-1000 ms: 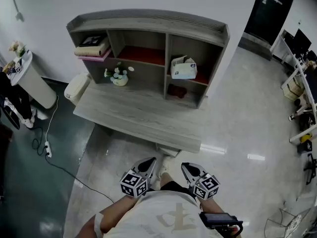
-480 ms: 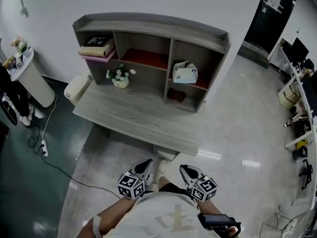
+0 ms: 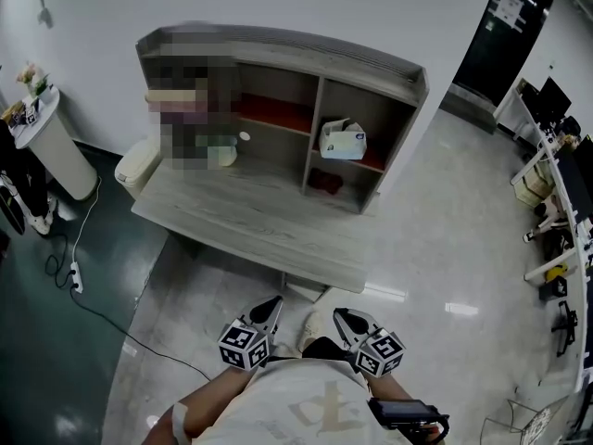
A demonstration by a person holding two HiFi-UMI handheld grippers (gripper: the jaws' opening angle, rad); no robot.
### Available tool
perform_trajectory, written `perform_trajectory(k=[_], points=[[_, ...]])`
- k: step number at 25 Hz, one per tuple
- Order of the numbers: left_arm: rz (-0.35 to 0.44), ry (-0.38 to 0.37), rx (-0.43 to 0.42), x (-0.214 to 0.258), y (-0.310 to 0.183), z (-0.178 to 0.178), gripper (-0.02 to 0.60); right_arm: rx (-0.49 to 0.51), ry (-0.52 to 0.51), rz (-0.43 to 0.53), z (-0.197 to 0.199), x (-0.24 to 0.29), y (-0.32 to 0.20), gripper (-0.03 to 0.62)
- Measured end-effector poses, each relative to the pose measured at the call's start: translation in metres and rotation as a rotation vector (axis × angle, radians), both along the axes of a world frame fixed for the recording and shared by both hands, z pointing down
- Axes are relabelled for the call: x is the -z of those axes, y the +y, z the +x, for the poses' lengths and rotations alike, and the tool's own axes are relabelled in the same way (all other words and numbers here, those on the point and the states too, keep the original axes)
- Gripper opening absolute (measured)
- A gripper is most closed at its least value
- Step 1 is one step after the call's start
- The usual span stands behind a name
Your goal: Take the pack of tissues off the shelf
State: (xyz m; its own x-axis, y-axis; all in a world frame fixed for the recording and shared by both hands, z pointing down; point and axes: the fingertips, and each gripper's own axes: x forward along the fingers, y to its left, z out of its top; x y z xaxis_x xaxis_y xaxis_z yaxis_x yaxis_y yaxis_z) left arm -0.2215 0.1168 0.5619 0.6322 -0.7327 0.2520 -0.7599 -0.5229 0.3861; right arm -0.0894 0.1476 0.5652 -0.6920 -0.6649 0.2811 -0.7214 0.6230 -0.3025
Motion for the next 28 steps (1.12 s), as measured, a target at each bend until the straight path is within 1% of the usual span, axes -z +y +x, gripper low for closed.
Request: perform_trajectory(k=[9, 15, 20, 28], points=[[-0.005, 0.003, -0.001, 0.001, -0.007, -0.004, 0.012, -0.007, 0.003, 0.005, -0.003, 0.002, -0.01, 0.005], [0.006, -0.006, -0.009, 0.001, -0.02, 0.002, 0.012, -0.014, -0.004, 0.01, 0.003, 0.0, -0.025, 0.005], [0.008, -0.009, 0.01, 0.005, -0.032, 0.0, 0.013, -0.012, -0.013, 0.019, 0.007, 0.005, -0.039, 0.005], [0.023, -0.018, -0.002, 0.009, -0.059, 0.014, 0.012, -0.032, -0.025, 0.029, 0.022, 0.005, -0.065, 0.005]])
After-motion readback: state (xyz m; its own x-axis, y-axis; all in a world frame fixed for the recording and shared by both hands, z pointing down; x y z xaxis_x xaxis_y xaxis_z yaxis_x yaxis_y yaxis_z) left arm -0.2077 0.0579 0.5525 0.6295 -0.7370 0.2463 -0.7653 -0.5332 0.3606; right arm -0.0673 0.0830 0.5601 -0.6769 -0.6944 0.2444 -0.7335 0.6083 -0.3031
